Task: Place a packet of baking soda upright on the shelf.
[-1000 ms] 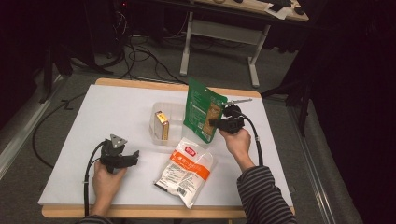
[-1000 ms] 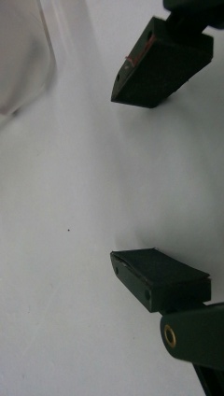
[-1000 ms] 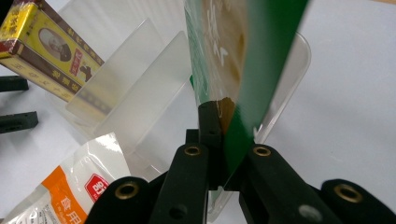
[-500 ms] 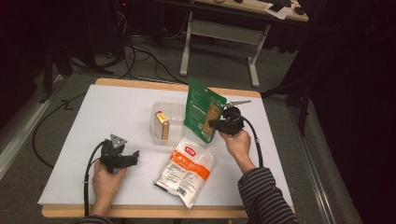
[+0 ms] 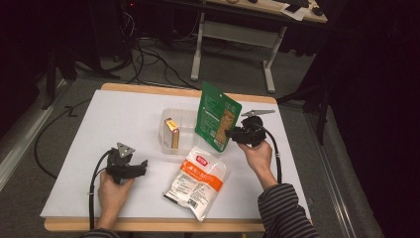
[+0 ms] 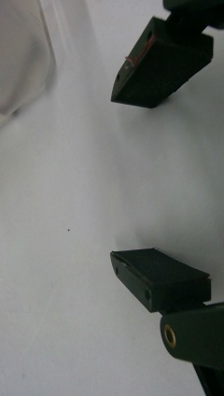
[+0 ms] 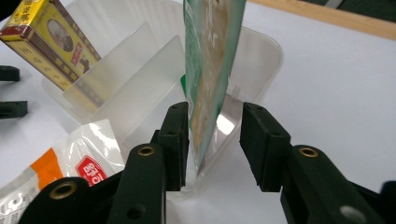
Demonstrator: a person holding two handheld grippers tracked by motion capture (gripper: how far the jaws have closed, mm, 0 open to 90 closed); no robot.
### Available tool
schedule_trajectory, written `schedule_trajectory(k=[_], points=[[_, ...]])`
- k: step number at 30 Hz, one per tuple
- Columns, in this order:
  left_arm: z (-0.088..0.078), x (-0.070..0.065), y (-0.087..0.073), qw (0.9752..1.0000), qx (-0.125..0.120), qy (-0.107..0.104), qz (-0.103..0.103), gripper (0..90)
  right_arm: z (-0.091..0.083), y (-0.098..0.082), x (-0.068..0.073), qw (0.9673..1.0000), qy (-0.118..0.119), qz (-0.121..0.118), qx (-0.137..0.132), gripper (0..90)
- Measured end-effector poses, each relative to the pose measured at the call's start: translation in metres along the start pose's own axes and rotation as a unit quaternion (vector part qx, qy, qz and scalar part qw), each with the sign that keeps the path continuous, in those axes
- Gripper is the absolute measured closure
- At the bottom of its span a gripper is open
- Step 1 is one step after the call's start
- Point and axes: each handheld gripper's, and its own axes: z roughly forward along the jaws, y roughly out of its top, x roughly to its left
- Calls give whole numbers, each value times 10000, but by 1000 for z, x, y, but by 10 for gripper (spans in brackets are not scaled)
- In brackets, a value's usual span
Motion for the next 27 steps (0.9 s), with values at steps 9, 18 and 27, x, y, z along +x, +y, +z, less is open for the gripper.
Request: schedule_trajectory(k=[9,18,27], points=[[0,0,0,10000,2,-5,-24,203,-17,-22,-5,9996,-101,2,-282,554],[1,1,1,10000,33,-20,-81,203,-35,-59,-13,9990,-221,44,-394,541],[-2,-1,7,9991,268,-229,-224,205,-21,-105,-32,9987,-442,185,-143,527]])
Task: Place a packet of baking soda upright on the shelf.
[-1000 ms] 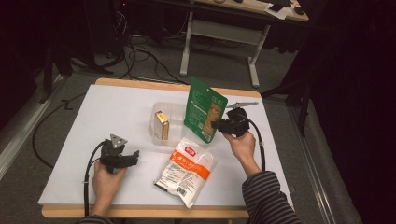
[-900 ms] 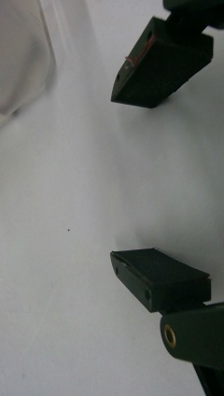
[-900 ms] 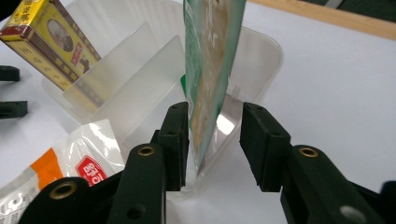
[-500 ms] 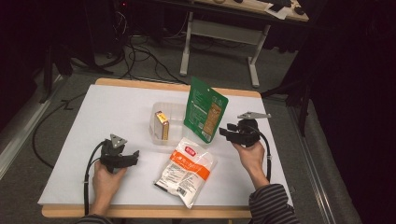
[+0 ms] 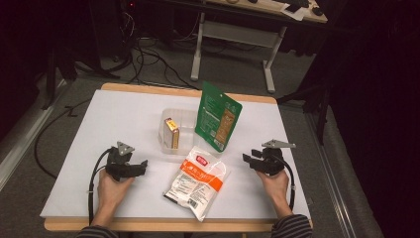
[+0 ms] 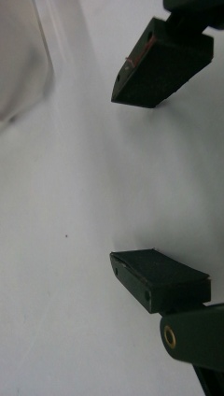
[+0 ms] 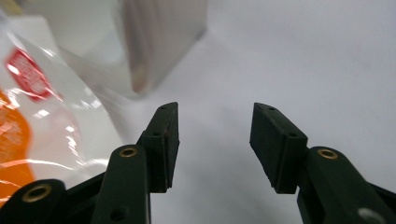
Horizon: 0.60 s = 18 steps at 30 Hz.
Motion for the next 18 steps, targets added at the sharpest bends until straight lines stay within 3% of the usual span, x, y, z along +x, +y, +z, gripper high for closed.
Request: schedule_trajectory(k=[5,8,11,18], points=[[-9,-13,4,9992,106,-355,-117,189,11,-22,-13,9993,-329,134,118,518],[-13,-24,3,9979,288,-577,-91,183,17,-30,-17,9987,-434,207,191,503],[-14,-33,2,9966,460,-678,-103,170,17,-34,-18,9986,-425,307,68,492],[-19,-58,1,9922,706,-1021,-108,161,21,-35,-9,9976,-679,-87,78,455]])
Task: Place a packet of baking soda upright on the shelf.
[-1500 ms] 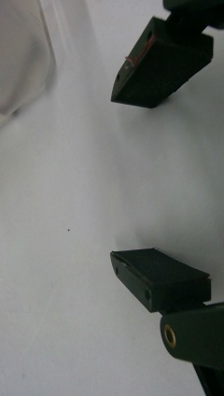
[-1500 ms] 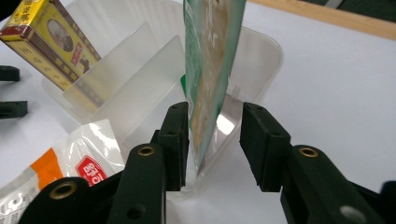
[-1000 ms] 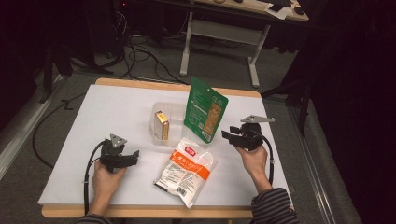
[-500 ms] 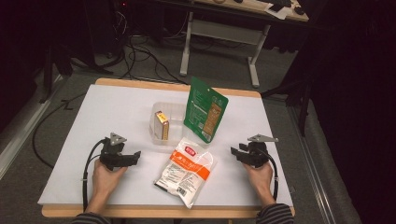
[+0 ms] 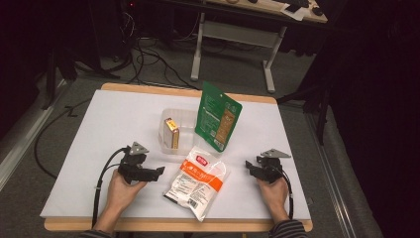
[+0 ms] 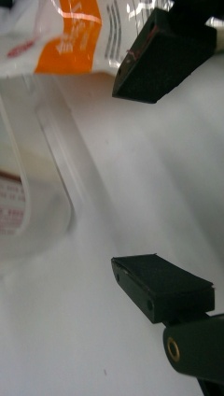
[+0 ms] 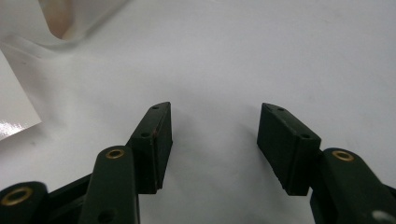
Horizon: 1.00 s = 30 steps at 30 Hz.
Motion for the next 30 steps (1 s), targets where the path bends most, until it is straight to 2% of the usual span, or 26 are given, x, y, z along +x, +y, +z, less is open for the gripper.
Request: schedule_trajectory(k=[3,7,14,21,25,27,28,30], points=[[3,-14,-4,9997,88,-216,90,156,0,0,-1,10000,40,62,-31,454],[8,-29,-6,9988,223,-426,61,155,0,-1,-1,10000,23,43,-36,454],[24,-47,-11,9968,561,-553,152,161,0,-1,0,10000,11,28,-41,454],[39,-55,-15,9937,922,-616,165,175,0,-1,0,10000,11,10,-30,454],[47,-59,-17,9914,1100,-655,261,187,0,-1,0,10000,11,14,-27,454],[51,-62,-18,9911,1123,-693,165,199,0,-1,0,10000,12,7,-30,454],[52,-62,-18,9901,1192,-706,209,209,0,-1,0,10000,10,12,-29,454],[56,-63,-19,9897,1229,-716,179,230,0,-1,0,10000,9,3,-34,454]])
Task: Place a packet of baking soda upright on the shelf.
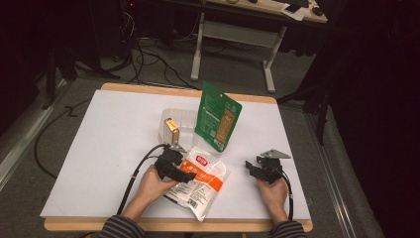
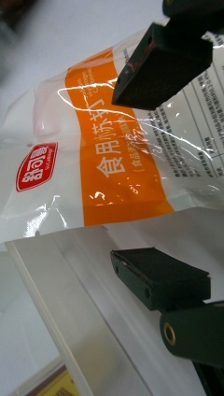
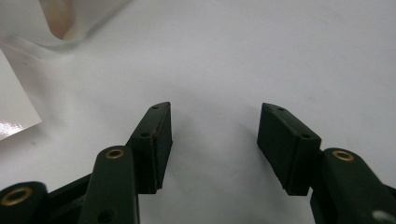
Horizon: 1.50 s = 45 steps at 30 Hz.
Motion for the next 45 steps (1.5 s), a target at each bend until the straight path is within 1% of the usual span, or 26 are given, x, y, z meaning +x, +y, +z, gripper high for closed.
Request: schedule_trajectory(k=[2,6,8,10,12,13,14,15,16,17,18,19,20,21,23,24,26,27,28,32,36,39,41,44,45], points=[[4,-1,-1,10000,0,-17,-46,253,0,0,0,10000,2,6,2,454],[9,-2,-3,9999,121,-66,0,310,0,0,0,10000,0,4,2,454],[11,-3,-5,9998,177,-69,59,343,0,0,0,10000,0,4,2,454],[13,-4,-6,9996,248,-109,72,387,0,0,0,10000,-1,2,1,454],[14,-4,-7,9991,373,-178,96,432,0,0,0,10000,-2,4,0,454],[11,-1,-7,9975,577,-220,334,451,0,0,0,10000,-3,11,3,455],[13,-4,-7,9986,458,-212,174,478,0,0,0,10000,-4,10,2,455],[11,-2,-6,9979,547,-263,238,513,0,0,0,10000,-2,9,5,455],[12,-4,-6,9984,482,-261,147,545,0,0,1,10000,-9,9,-7,455],[11,-3,-5,9981,523,-280,159,577,0,0,1,10000,-9,9,-3,455],[9,-1,-5,9970,647,-321,280,611,0,0,1,10000,-8,7,-4,455],[12,-6,-5,9988,327,-326,-131,644,0,0,1,10000,-9,7,-4,455],[9,-3,-4,9973,621,-330,196,673,0,0,1,10000,-10,7,-4,455],[8,-4,-4,9974,614,-339,194,700,0,0,1,10000,-10,8,-5,454],[6,-5,-4,9967,672,-354,291,761,0,0,1,10000,-9,13,-7,455],[6,-6,-5,9975,623,-243,244,790,0,0,1,10000,-9,14,-5,454],[6,-8,-5,9977,581,-288,182,850,0,0,1,10000,-10,6,-4,454],[4,-7,-5,9962,699,-406,332,870,0,0,1,10000,-9,13,-7,455],[3,-7,-5,9960,702,-425,352,889,0,0,1,10000,-11,14,-6,454],[1,-8,-4,9960,677,-439,382,900,0,0,1,10000,-11,8,-4,455],[-8,-9,0,9966,607,-478,302,900,0,0,1,10000,-12,7,-4,454],[-17,-12,3,9969,481,-581,233,900,0,0,1,10000,-10,4,-5,454],[-23,-14,5,9971,392,-608,248,900,0,0,1,10000,-10,8,-4,454],[-30,-17,8,9970,264,-702,186,900,0,0,1,10000,-10,7,-4,454],[-32,-18,9,9970,237,-711,202,900,0,0,1,10000,-12,6,-5,454]])
